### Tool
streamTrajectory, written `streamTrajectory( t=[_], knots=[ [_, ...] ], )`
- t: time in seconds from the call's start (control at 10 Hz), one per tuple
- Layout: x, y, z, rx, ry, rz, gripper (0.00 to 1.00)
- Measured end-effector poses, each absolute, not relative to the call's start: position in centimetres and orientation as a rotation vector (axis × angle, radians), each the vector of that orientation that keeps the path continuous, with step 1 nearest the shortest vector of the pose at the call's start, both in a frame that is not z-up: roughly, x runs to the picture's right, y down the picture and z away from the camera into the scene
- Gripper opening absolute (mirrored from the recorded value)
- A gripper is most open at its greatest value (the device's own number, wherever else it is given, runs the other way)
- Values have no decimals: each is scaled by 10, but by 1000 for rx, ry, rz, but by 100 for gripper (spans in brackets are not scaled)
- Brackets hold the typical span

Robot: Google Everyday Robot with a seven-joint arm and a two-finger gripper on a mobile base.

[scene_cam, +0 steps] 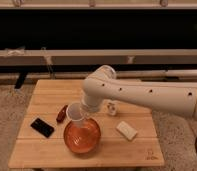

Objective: Place the ceramic cup in the ceramic bowl

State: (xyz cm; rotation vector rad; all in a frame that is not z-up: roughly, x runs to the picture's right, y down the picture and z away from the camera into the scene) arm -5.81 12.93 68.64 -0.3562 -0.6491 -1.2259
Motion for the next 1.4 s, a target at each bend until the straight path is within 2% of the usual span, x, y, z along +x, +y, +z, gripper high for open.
streamTrajectory(
  t=[0.3,0.4,0.7,0.9,1.1,1.4],
  knots=[
    [-73,146,685,-378,-709,-1218,71],
    [-74,152,686,-415,-722,-1201,74],
    [-76,164,697,-542,-747,-1169,74],
    [-78,165,701,-569,-743,-1163,74],
    [-75,162,701,-569,-722,-1165,74],
    [-70,138,694,-481,-656,-1174,74]
  ],
)
